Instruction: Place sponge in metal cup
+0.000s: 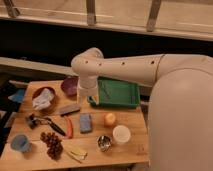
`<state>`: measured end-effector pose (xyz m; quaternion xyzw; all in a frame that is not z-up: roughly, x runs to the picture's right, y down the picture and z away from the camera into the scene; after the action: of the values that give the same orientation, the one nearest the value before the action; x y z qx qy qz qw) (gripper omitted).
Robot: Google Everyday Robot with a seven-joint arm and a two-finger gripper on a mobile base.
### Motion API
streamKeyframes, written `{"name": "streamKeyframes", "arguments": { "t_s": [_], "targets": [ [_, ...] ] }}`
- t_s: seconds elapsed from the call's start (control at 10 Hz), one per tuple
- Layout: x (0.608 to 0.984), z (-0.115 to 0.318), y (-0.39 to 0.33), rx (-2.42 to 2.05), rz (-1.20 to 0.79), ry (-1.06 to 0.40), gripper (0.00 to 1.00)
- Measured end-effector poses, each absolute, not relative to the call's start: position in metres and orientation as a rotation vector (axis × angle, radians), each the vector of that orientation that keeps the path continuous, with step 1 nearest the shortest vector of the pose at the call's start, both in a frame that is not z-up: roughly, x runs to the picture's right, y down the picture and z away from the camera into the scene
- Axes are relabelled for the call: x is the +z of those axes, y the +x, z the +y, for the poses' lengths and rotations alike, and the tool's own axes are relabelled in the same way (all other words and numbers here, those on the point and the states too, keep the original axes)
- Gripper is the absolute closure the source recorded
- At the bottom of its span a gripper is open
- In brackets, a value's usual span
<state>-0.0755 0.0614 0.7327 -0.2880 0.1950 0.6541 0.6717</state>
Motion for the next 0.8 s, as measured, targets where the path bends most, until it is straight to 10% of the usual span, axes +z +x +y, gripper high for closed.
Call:
{"name": "streamKeyframes", "arguments": {
  "t_s": [0.8],
  "targets": [
    [0.771, 0.077, -0.127, 1.375, 0.440, -0.758, 0.35]
  ]
}}
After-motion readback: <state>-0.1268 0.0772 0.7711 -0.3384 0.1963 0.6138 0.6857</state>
